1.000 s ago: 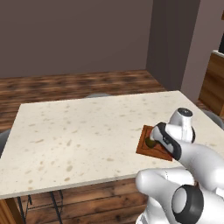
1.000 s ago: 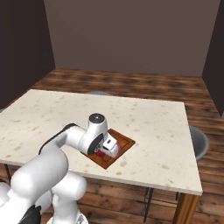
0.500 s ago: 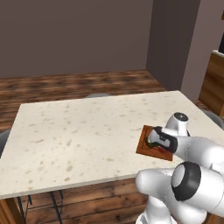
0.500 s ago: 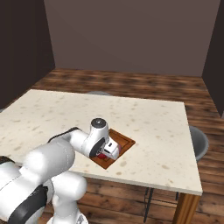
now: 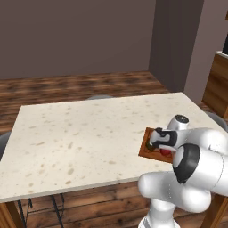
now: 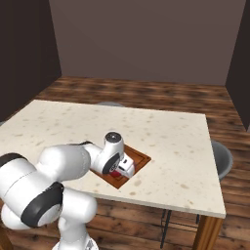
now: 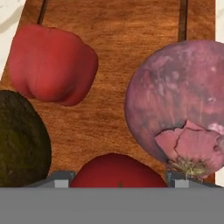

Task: Place the avocado, onion, tomato, and bell pepper on the cutting board.

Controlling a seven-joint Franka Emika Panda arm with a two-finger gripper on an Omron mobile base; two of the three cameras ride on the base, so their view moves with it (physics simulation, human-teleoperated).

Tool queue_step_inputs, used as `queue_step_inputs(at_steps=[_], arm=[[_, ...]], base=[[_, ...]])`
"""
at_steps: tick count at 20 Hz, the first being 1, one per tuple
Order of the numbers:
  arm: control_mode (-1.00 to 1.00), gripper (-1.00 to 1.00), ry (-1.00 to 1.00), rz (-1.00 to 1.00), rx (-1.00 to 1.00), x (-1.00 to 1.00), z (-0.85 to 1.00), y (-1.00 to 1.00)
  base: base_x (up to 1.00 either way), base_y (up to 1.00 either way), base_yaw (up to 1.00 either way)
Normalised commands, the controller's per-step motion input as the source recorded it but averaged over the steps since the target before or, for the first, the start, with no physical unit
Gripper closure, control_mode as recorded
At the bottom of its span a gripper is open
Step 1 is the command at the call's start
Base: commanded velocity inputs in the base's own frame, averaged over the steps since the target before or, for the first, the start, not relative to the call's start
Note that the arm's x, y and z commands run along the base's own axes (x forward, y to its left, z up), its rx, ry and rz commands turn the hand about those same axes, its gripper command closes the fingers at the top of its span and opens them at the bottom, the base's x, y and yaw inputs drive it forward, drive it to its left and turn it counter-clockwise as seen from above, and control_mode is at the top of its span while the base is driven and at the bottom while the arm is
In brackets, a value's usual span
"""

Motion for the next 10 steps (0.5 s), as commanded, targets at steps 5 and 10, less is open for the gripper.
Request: queue_step_inputs(at_steps=[5, 10], arm=[[-1.0, -1.0, 0.0, 0.0, 0.0, 0.0, -0.23, -0.01], [-1.0, -1.0, -0.02, 0.0, 0.0, 0.0, -0.01, -0.02]], base=[[0.0, 0.0, 0.0], [0.0, 0.0, 0.0]])
